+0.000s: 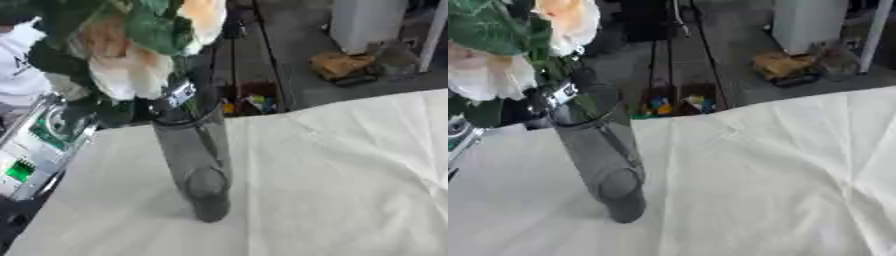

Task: Arrange flowers into the vase.

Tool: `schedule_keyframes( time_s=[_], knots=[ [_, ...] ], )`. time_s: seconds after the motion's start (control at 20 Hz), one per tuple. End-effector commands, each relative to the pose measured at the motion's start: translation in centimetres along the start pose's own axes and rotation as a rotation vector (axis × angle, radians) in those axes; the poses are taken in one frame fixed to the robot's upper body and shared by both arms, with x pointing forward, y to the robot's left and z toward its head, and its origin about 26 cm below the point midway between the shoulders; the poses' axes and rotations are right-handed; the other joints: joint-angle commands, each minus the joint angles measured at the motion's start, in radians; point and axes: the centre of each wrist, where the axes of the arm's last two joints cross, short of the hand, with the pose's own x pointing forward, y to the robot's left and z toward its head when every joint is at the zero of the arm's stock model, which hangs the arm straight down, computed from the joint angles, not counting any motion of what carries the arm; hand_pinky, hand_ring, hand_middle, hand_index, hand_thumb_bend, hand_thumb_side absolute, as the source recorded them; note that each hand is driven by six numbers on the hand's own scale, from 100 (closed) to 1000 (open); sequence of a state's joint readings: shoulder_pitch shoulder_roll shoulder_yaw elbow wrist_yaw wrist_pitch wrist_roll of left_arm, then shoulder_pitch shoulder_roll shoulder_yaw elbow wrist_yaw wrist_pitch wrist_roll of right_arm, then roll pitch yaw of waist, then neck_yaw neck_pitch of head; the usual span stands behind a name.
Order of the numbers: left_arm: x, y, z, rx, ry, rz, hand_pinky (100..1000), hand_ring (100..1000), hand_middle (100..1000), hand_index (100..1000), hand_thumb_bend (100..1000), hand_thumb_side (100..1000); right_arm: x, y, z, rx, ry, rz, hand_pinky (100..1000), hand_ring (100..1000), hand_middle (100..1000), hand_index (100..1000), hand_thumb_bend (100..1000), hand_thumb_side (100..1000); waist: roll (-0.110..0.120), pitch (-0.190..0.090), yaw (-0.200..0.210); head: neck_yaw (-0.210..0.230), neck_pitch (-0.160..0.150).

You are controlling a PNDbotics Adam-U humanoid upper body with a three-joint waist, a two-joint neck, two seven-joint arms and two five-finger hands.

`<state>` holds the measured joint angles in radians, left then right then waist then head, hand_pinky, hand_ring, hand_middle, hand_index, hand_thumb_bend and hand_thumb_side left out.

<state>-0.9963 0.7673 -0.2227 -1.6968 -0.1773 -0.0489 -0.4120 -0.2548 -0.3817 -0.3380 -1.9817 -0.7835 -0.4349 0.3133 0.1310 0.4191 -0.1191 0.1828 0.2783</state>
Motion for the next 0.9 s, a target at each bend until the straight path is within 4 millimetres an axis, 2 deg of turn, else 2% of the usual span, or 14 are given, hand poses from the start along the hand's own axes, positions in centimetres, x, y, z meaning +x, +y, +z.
schedule_keyframes(
  time_s=[0.05,0.5,0.9],
  knots=[
    [-0.2,1.8,0.5,-0.024,0.029,-0.011,1000,975,1000,1000,100,1000,0.5,0.1,-0.6,0.03,-0.008,0.015,604,723,611,737,100,1000,-0.004,-0.031,0.002,-0.001,-0.011],
    [-1.2,2.1,0.3,-0.106,0.059,0.109,1000,972,1000,1000,100,1000,0.5,0.1,-0.5,0.035,0.001,0.017,604,723,610,738,100,1000,0.001,-0.032,0.001,0.003,-0.013],
    [-1.8,2.8,0.2,-0.119,0.085,0.12,1000,985,1000,1000,100,1000,0.4,0.2,-0.4,0.042,0.017,0.018,604,724,610,739,100,1000,0.007,-0.033,0.002,0.002,-0.012]
  ],
)
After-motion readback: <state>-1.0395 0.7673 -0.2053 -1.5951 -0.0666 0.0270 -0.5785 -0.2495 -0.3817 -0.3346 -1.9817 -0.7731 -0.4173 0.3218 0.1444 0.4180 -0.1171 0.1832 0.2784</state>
